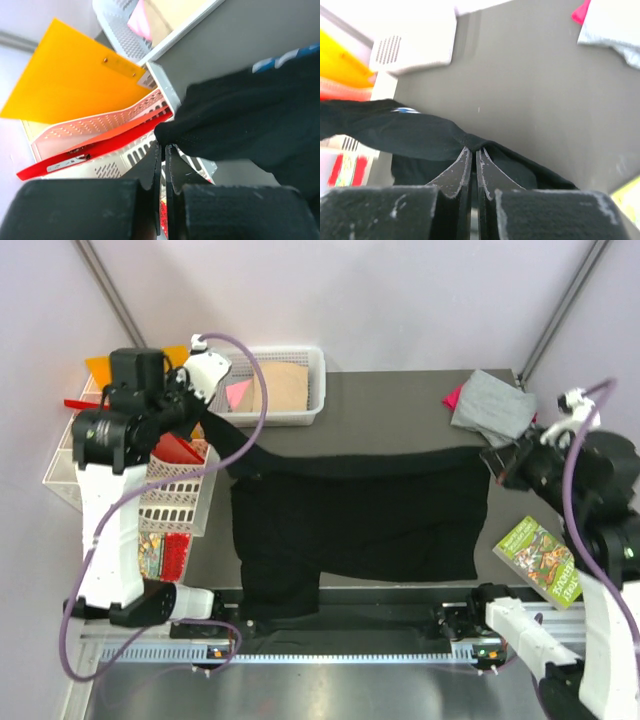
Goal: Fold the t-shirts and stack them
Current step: Flatten out the tshirt, then fold the flattened tshirt in 1/3 of the way
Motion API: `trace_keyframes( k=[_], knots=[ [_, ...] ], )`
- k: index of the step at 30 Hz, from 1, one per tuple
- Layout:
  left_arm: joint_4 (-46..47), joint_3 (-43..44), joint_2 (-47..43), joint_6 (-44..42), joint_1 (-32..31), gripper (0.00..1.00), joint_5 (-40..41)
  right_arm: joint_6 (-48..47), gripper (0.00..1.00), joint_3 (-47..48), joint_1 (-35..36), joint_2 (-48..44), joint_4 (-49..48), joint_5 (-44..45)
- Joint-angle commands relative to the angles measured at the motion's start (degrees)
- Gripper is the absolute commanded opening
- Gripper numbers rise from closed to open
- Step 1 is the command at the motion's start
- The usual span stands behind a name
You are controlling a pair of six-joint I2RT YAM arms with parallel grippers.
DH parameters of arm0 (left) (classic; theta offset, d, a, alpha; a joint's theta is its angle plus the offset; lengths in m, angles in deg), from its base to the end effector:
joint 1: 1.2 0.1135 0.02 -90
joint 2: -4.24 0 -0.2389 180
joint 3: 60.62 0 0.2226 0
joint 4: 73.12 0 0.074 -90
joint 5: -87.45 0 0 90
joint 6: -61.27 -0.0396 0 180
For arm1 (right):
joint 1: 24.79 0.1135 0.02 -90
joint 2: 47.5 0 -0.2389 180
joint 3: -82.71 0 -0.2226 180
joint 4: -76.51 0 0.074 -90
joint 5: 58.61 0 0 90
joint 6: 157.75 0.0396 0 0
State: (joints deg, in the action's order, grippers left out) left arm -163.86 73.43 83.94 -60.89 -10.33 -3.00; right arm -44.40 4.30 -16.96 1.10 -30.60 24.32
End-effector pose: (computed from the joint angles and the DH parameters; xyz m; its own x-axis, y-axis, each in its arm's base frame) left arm 0.1959 -0.0318 0.4620 -0.4081 0.6047 -0.6840 0.4514 0.7849 0.4245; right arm 0.1009 0.0188 0.4319 -0.4086 0.3408 -0.8467 -0.0957 0.9065 0.4111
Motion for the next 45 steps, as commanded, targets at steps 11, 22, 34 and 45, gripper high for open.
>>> trace_keyframes(
  k=[11,22,34,45],
  knots=[
    [-8.0,-4.6,-5.1,0.5,-0.1,0.00,-5.4,1.6,0.00,-9.6,0.3,-5.3,7.8,4.5],
    [22.5,-8.4,21.2,-2.9,0.8,0.00,15.7,3.1,0.00,-3.9,-4.5,31.2,-21.1,16.1],
    [27.7,11.8,39.0,-8.0,0.0,0.00,23.4,5.9,0.00,17.1,-9.3,54.2,-19.2,4.5],
    [23.3,-7.6,29.5,-1.4,-2.5,0.00,18.8,4.6,0.00,3.7,-9.3,51.5,-19.7,3.7]
  ],
)
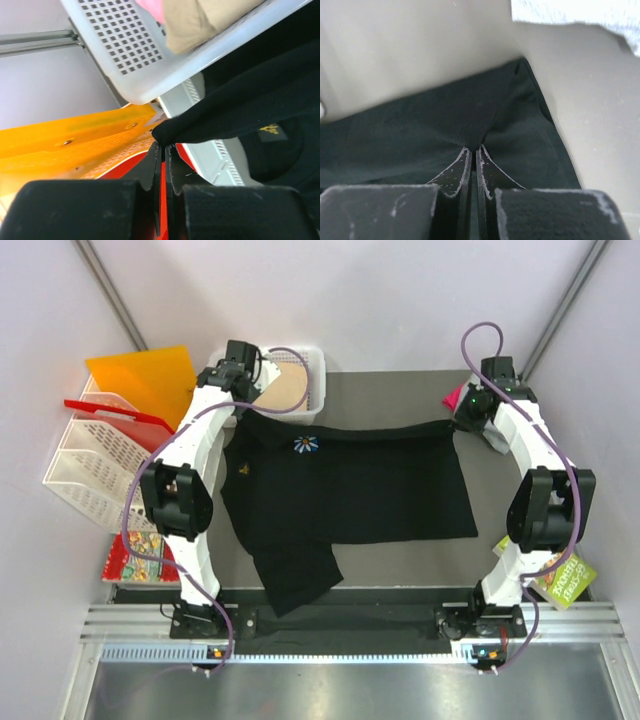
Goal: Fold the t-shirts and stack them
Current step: Fold the flattened tshirt in 1/3 of the way
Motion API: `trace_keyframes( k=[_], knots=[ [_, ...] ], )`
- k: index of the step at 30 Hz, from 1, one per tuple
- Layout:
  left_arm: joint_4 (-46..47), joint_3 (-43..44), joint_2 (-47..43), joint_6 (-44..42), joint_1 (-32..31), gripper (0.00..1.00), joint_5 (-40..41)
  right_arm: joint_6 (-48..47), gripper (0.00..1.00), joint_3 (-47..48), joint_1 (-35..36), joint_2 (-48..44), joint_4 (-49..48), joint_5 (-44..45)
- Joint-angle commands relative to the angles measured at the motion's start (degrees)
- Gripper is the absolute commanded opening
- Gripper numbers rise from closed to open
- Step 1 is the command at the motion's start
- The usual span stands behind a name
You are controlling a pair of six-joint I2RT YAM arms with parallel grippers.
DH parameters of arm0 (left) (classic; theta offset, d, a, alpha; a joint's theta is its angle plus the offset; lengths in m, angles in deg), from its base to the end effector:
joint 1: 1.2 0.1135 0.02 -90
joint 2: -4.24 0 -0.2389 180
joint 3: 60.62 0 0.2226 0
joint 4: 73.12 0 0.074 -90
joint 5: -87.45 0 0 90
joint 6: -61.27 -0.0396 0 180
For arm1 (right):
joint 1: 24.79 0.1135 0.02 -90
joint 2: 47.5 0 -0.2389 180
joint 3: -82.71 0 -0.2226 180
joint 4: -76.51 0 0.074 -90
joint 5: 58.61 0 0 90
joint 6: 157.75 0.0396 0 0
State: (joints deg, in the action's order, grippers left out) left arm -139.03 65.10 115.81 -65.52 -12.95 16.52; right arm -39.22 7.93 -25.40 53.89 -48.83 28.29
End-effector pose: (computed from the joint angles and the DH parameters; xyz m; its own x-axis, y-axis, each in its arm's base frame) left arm 0.3871 -0.0673 0.3026 -0.6191 0.7069 -0.3420 0.4561 0.6782 0.5762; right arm 0.3610 -0.0017 0.2745 -0.6923 0.4843 -0.5349 0.3496 0.8736 0.3385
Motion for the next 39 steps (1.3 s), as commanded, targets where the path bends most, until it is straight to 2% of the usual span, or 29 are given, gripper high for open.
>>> trace_keyframes(
  k=[1,11,17,18,21,25,33,37,39],
  knots=[
    [-2.3,1.8,-2.1,3.6,0.1,0.00,-1.2,-0.7,0.00,0.2,-0.9,-0.9,-1.3,-0.3],
    [-10.9,2.7,-1.3,8.8,-0.6,0.00,-6.4,-1.2,0.00,-0.5,-0.9,0.7,-0.8,0.1],
    [-20.7,2.6,-1.3,10.9,-1.2,0.00,-16.0,-1.3,0.00,-1.6,-0.9,1.2,-1.2,0.4],
    [-22.2,2.6,-1.3,10.6,-1.3,0.00,-19.7,-1.4,0.00,-1.7,-0.8,1.4,-1.2,0.5],
    [-29.4,2.4,-0.9,8.1,-1.3,0.00,-26.5,-1.6,0.00,-1.5,-0.8,2.0,-1.0,0.5],
    [-36.0,1.6,-0.3,4.8,-1.3,0.01,-30.0,-1.7,0.00,-1.6,-0.7,2.5,-0.3,0.8],
    [-36.0,2.9,-0.6,4.8,-1.2,0.00,-29.4,-2.0,0.00,-2.2,-0.2,2.9,-0.2,1.3],
    [-36.1,-1.6,-2.8,1.6,-1.2,0.00,-29.0,-2.2,0.00,-2.9,-0.1,2.7,-0.3,1.6],
    [-36.1,-4.7,-4.0,0.0,-1.2,0.00,-28.0,-2.4,0.08,-3.3,-0.1,2.7,-0.1,1.6]
  ],
)
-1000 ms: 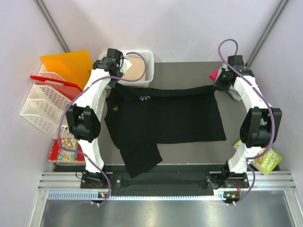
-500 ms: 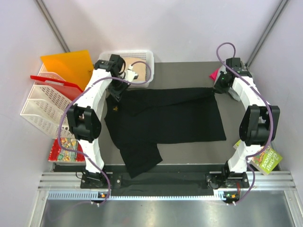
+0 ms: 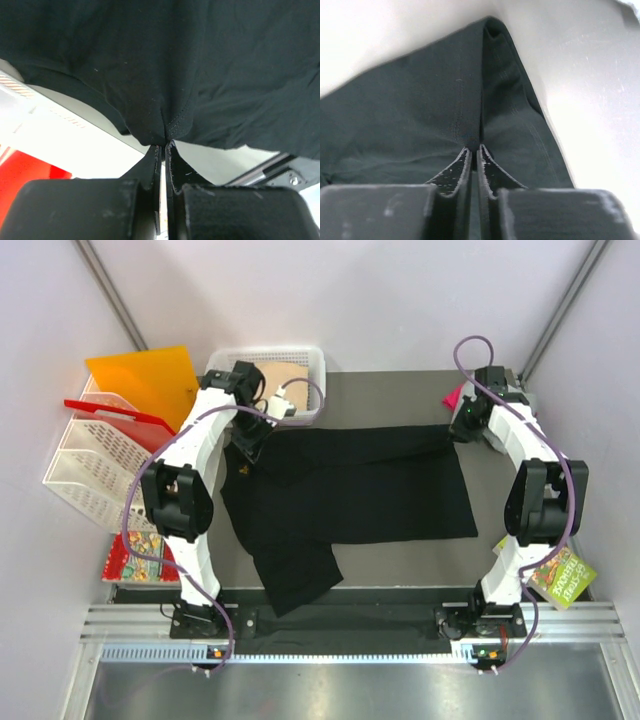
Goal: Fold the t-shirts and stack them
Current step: Fold the flattened tshirt in 1/3 of the way
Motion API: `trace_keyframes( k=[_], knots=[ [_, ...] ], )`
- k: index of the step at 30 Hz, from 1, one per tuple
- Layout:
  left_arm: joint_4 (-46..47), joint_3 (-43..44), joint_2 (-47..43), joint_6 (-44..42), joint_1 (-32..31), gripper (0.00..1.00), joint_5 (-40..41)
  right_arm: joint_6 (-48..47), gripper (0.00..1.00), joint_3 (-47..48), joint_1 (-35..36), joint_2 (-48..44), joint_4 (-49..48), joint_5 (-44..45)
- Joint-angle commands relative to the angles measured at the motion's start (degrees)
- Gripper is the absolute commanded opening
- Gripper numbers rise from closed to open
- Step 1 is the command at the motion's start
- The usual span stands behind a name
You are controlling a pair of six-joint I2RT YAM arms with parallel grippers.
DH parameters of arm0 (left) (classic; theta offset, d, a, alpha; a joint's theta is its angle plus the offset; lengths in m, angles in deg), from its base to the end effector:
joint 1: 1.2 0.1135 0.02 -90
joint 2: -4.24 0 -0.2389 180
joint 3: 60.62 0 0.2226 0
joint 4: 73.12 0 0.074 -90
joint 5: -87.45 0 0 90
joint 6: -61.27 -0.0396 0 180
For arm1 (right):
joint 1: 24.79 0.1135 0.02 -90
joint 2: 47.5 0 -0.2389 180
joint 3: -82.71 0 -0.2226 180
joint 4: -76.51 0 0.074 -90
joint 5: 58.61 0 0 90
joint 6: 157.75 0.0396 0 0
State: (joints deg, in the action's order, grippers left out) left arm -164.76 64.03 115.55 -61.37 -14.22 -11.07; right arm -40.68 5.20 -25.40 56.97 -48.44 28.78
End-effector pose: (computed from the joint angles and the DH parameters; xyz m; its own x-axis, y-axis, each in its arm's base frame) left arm 0.3361 -0.0837 0.2766 -0.6674 0.7018 -0.2490 0.7268 0.6867 -0.0128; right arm 0.3640 -0.0021 0.2419 -0.7534 0.4627 -0.4672 0.3692 0.8856 0.2817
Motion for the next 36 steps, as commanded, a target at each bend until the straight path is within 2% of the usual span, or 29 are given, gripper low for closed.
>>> trace_keyframes(
  k=[1,3,4,5,7,9,15,20,25,26,28,29,30,33,36],
  knots=[
    [-10.4,-4.8,-4.1,-4.9,0.1,0.00,0.2,-1.1,0.19,-0.5,-0.1,-0.2,-0.3,1.0],
    [-10.4,-8.1,-4.7,-6.3,0.1,0.00,3.0,-1.1,0.32,-0.5,-0.1,0.0,0.5,1.1],
    [-10.4,-8.8,-4.7,-6.5,0.0,0.00,4.0,-1.0,0.48,-0.2,0.0,0.2,0.9,1.6],
    [-10.4,-9.9,-4.8,-6.6,0.1,0.00,4.9,-0.8,0.55,-0.2,0.1,0.5,1.3,1.8],
    [-10.4,-10.6,-5.0,-6.9,0.0,0.00,5.0,-0.6,0.61,0.4,0.2,0.7,2.2,2.4],
    [-10.4,-10.0,-4.8,-6.5,0.0,0.00,4.6,-0.6,0.62,0.7,0.2,0.7,2.3,2.4],
    [-10.4,-7.8,-3.6,-5.8,0.0,0.00,3.4,-0.5,0.61,5.3,6.3,3.3,3.2,0.7],
    [-10.3,-7.7,-2.4,-4.9,-0.2,0.17,2.6,-2.2,0.60,13.6,17.3,9.0,6.9,-3.1],
    [-10.3,-10.4,-1.8,-4.1,0.4,0.22,1.9,-2.9,0.58,14.7,25.4,10.7,4.0,-10.8],
    [-10.3,-10.9,-1.5,-4.0,0.4,0.25,0.5,-2.8,0.58,14.7,26.0,10.8,3.5,-11.9],
    [-10.3,-12.7,-1.4,-4.2,0.4,0.40,-0.7,-2.5,0.57,15.2,26.8,11.7,3.1,-14.2],
    [-10.3,-13.0,-1.5,-4.4,0.4,0.50,-1.4,-2.2,0.57,15.4,26.9,11.9,3.0,-14.6],
    [-10.3,-13.2,-1.6,-4.3,0.4,0.65,-1.4,-1.9,0.57,15.4,26.9,12.1,2.9,-15.0],
    [-10.4,-11.6,-1.9,-4.0,0.4,0.68,-1.5,-1.4,0.56,15.9,26.9,12.6,2.8,-15.8],
    [-10.3,-5.8,-2.0,-3.9,1.1,0.69,-2.1,-1.1,0.55,16.7,26.8,13.5,3.1,-17.2]
  ],
)
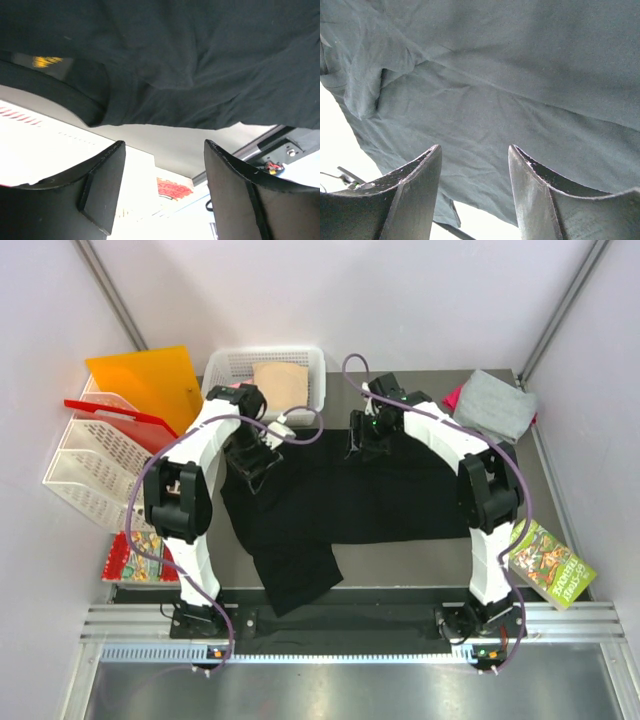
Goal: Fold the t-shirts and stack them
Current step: Fold the flattened tshirt in 1/3 of the way
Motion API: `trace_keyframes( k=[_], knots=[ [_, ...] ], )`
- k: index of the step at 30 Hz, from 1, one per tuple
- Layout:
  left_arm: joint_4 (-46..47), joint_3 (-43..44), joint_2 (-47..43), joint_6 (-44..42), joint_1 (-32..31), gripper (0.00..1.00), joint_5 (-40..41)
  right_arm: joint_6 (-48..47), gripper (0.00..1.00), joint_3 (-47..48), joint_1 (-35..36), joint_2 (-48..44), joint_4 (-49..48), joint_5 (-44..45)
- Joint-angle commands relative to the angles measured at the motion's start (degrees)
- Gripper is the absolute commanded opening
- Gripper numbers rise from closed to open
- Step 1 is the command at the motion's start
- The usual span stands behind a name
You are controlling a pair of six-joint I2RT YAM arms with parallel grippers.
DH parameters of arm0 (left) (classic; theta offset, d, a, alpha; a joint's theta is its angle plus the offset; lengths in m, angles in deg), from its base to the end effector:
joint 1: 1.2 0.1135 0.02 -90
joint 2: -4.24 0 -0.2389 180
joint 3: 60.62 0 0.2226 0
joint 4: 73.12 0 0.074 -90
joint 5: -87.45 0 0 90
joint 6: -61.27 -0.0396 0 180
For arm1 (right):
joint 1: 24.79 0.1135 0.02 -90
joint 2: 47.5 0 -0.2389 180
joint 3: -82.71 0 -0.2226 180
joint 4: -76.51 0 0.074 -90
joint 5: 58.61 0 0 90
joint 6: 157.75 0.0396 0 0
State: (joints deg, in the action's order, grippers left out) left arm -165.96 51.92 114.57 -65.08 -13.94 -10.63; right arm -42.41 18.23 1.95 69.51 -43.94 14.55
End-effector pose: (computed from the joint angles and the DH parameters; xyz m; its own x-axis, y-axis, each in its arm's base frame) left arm 0.3150 -0.0769 0.2329 -0.6570 0.7502 -0.0744 0.7527 0.6474 -0.1197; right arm 0.3567 0.1926 0.2226 -0.9441 -0.0170 -0.3291 -0.1680 0.8840 0.4363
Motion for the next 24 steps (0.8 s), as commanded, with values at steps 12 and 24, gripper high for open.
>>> trace_keyframes(
  k=[12,24],
  knots=[
    [3.0,14.8,12.9,7.0,3.5,0.63,1.8,-1.4,0.50,6.1,2.4,3.3,0.6,-6.3],
    [6.7,18.4,21.4,5.0,3.6,0.59,5.4,-0.7,0.46,6.8,5.8,9.0,-9.5,-22.5]
  ],
)
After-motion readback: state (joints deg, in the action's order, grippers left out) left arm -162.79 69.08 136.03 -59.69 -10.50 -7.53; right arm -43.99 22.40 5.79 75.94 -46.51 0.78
